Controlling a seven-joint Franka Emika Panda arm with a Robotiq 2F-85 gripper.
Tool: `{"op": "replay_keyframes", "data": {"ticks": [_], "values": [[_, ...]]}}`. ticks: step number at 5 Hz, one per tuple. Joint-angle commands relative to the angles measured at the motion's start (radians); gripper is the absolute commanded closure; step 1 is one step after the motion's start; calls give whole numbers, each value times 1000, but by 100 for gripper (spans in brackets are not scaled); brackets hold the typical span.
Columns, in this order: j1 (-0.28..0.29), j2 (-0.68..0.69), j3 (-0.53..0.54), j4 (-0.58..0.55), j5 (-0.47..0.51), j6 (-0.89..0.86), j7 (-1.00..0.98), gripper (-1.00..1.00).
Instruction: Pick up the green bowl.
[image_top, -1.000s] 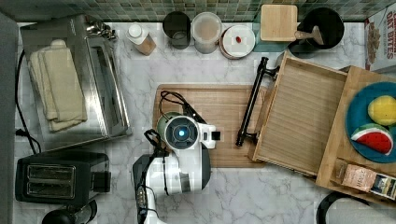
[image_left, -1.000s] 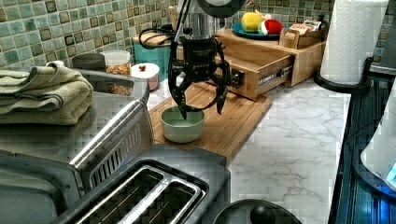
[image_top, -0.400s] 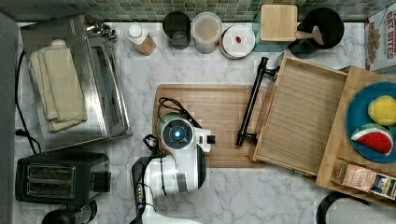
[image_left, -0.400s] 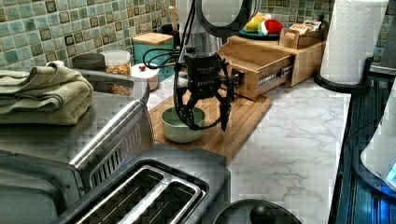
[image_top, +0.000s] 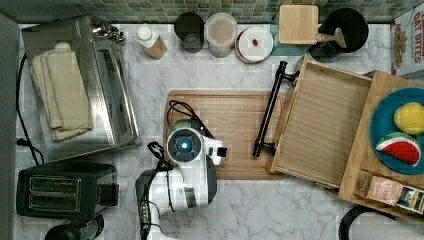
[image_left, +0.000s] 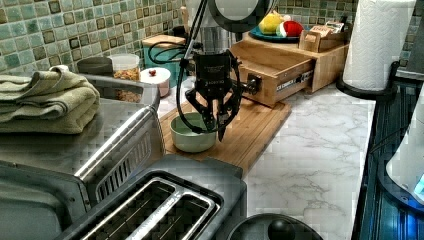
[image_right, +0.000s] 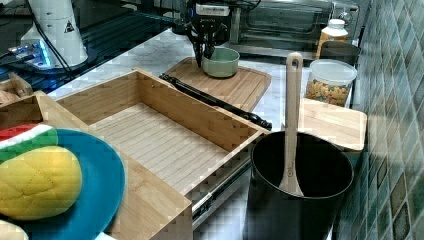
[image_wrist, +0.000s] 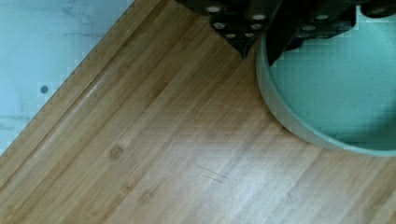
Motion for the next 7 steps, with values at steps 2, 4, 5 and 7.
{"op": "replay_keyframes", "data": {"ticks": [2,4,5,7], "values": [[-30,-184,0,-63,114,54,-131,100],[-59,-296,-52,117,-44,-218,-48,100],[-114,-351,-39,155,-61,-251,78,100],[-180,-336,-4,347,-193,-482,338,100]]}}
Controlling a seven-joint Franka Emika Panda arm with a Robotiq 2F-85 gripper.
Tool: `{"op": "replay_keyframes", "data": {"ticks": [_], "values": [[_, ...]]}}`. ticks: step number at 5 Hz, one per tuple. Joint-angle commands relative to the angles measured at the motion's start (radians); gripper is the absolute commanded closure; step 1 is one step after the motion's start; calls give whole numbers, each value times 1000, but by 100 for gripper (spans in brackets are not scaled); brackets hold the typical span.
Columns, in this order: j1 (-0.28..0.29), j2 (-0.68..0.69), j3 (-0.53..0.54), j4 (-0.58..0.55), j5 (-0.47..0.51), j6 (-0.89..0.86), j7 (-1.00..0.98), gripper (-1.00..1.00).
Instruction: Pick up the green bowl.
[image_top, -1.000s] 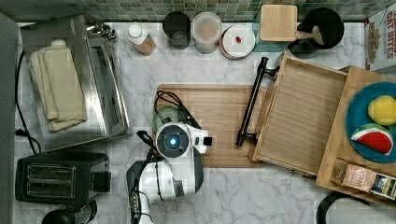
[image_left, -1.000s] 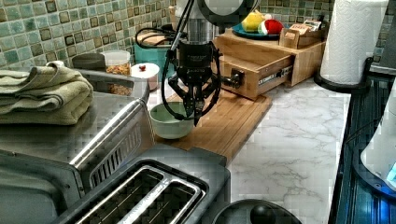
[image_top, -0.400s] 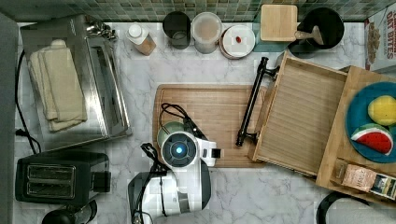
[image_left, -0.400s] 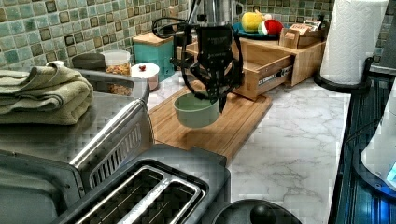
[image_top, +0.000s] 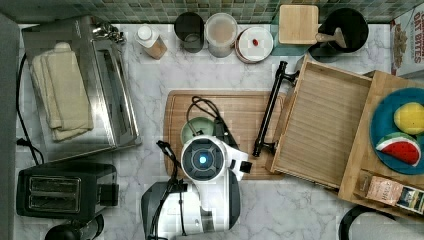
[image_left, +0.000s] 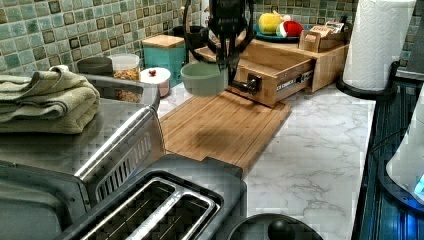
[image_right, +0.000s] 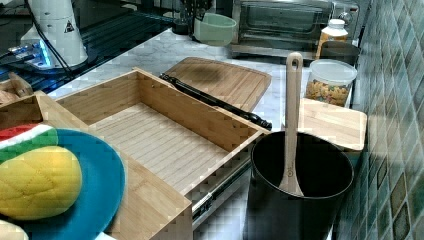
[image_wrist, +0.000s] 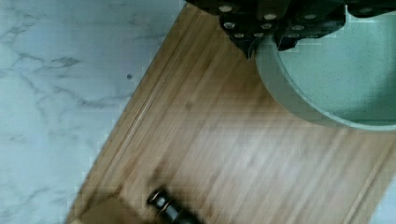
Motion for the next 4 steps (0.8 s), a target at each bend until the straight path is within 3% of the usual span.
{"op": "replay_keyframes", "data": {"ticks": [1,2,3,4], "values": [[-80,-45,-29,352,-46,-221,189,100],[-150,-1,-26,513,-10,-298,123,100],[-175,17,-11,570,-26,-342,99,100],[-142,67,-78,656,65,-427,18,100]]}}
